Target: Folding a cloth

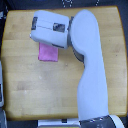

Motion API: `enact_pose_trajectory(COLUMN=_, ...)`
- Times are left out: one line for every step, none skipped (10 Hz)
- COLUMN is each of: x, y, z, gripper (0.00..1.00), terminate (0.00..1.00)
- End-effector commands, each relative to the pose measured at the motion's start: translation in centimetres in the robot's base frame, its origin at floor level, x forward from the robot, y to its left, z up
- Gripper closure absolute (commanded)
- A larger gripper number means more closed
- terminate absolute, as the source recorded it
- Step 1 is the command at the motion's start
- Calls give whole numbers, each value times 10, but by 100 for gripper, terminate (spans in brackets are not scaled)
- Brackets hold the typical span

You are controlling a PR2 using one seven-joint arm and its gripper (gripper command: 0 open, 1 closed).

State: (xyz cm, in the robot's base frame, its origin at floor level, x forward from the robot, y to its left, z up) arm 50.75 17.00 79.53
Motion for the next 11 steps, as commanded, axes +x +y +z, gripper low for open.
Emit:
enact_pose_trajectory(x=41, y=-16, z=91, gripper=0, terminate=0)
enact_pose_trajectory(x=45, y=-22, z=107, gripper=0, terminate=0)
enact_pose_trajectory(x=51, y=-26, z=125, gripper=0, terminate=0)
enact_pose_trajectory(x=55, y=-29, z=132, gripper=0, terminate=0)
enact_pose_trajectory(x=57, y=-35, z=140, gripper=0, terminate=0)
enact_pose_trajectory(x=57, y=-46, z=146, gripper=0, terminate=0)
enact_pose_trajectory(x=55, y=-51, z=150, gripper=0, terminate=0)
enact_pose_trajectory(x=52, y=-64, z=152, gripper=0, terminate=0)
enact_pose_trajectory(x=53, y=-82, z=156, gripper=0, terminate=0)
enact_pose_trajectory(x=55, y=-120, z=159, gripper=0, terminate=0)
enact_pose_trajectory(x=55, y=-136, z=160, gripper=0, terminate=0)
